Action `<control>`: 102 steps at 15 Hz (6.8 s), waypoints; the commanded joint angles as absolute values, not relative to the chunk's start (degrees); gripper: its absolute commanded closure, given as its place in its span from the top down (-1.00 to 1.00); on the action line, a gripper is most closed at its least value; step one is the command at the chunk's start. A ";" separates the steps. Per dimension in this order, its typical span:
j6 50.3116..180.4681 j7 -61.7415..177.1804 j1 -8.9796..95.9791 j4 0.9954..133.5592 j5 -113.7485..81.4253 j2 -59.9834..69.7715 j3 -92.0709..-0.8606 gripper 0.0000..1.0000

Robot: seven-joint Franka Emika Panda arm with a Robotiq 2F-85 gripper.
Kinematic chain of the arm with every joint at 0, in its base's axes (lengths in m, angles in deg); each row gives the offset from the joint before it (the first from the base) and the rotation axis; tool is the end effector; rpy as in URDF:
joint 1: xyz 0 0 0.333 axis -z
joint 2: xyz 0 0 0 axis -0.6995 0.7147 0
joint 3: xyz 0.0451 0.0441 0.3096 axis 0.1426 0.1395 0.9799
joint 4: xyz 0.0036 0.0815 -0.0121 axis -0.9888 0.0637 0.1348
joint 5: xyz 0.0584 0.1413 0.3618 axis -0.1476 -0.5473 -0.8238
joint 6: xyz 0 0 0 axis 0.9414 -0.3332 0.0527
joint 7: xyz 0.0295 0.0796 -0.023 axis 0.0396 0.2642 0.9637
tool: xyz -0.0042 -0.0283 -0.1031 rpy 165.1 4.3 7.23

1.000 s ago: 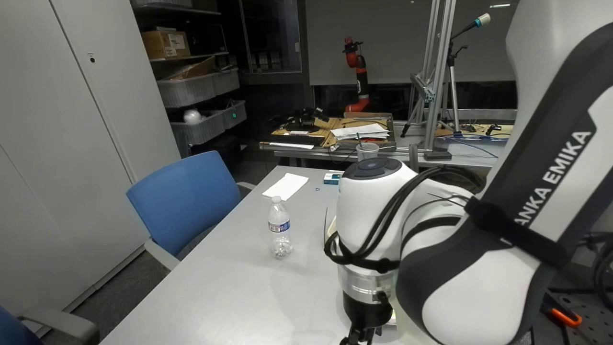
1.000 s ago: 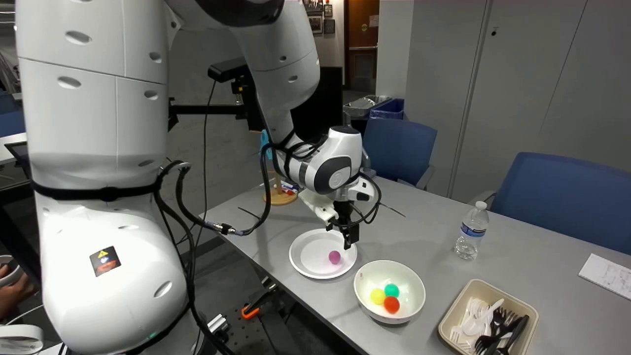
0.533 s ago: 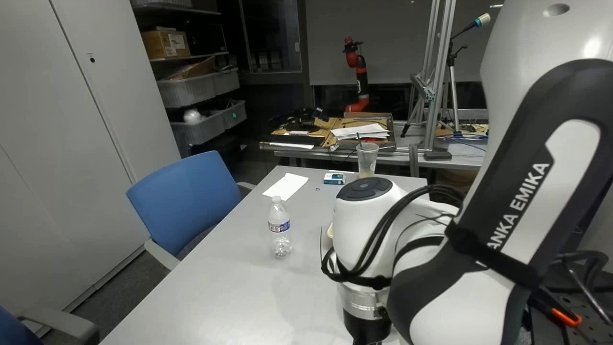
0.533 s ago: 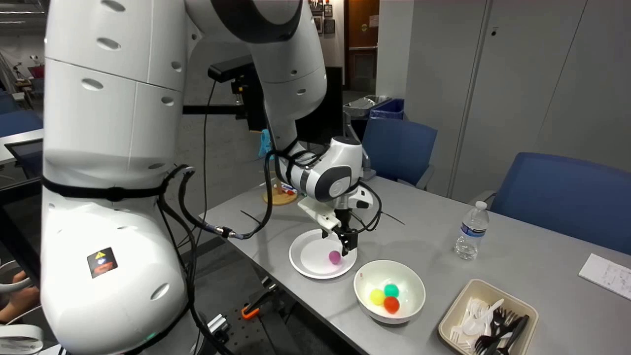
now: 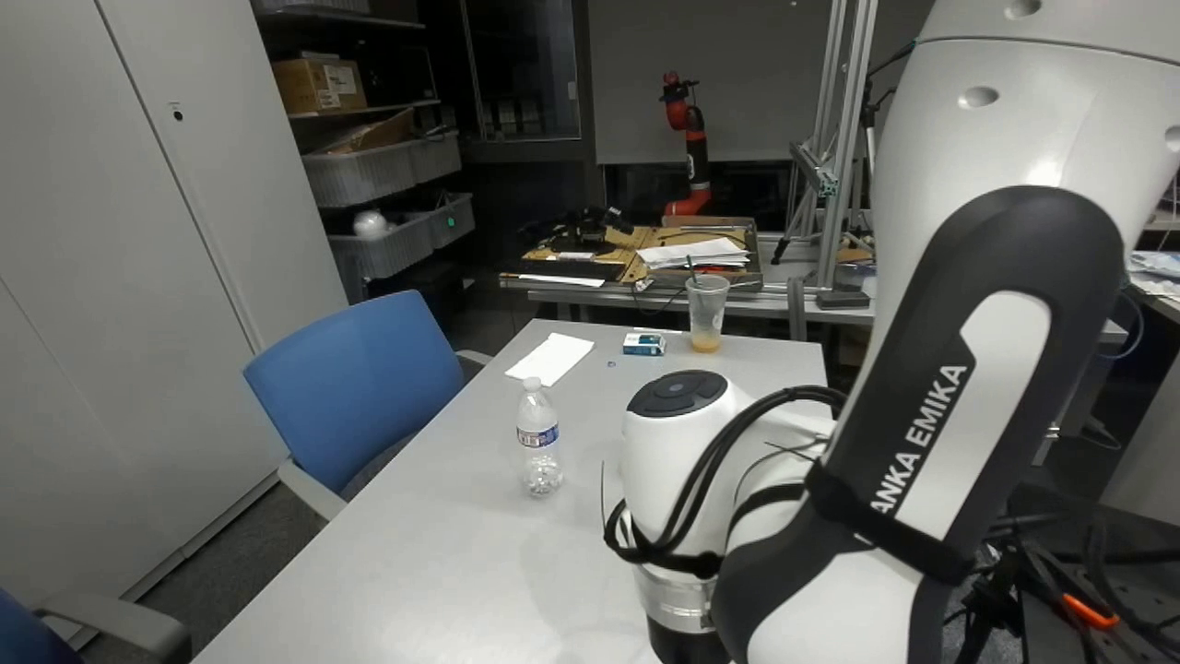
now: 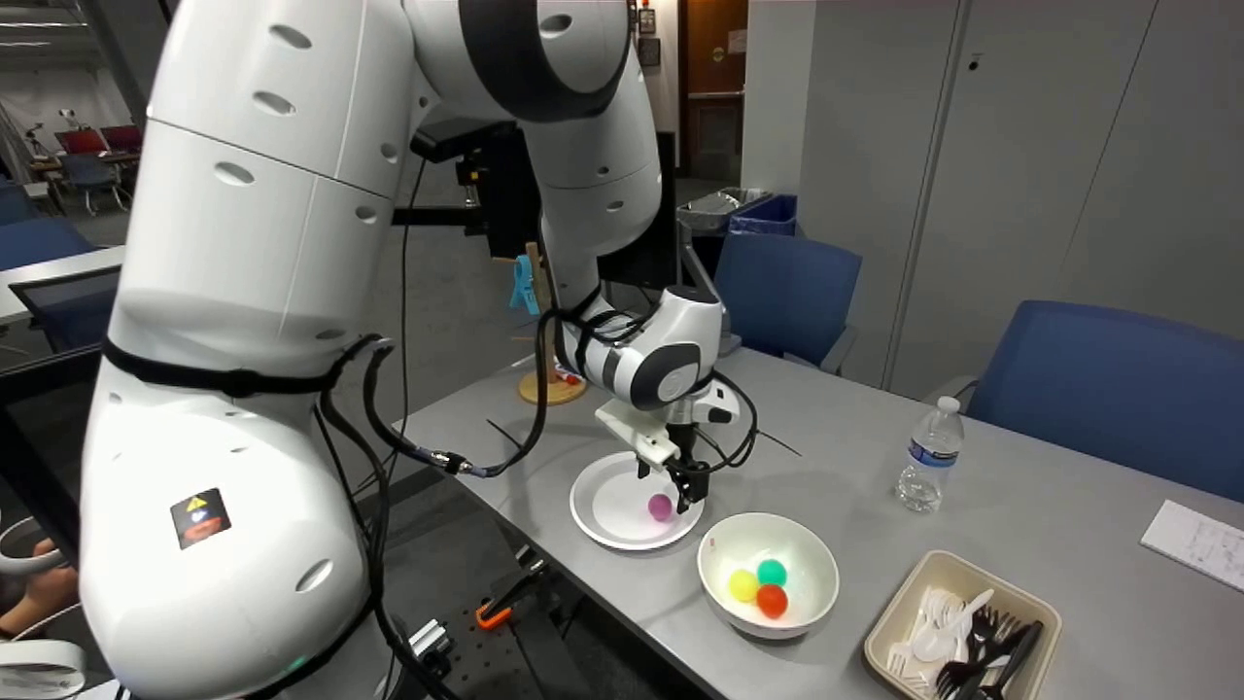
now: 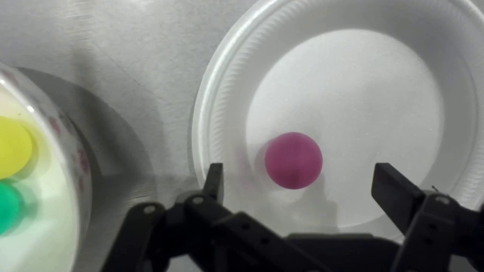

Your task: Move the balls from the plate to the bowl

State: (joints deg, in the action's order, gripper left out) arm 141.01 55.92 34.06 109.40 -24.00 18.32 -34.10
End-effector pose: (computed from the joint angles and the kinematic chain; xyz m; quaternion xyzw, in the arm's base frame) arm 0.4651 0.1608 0.1076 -0.9964 -0.0584 0.0455 0.0408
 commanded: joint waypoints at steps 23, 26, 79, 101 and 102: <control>146.50 49.81 28.12 106.64 -23.03 23.74 -39.37 -0.65; 145.74 48.82 27.70 108.01 -23.12 21.64 -39.88 -0.65; 145.38 36.03 29.18 118.30 -14.61 9.54 -56.92 1.00; 145.14 10.95 22.25 131.63 13.41 -8.38 -60.75 1.00; 145.14 10.95 22.25 131.71 13.42 -8.54 -60.86 1.00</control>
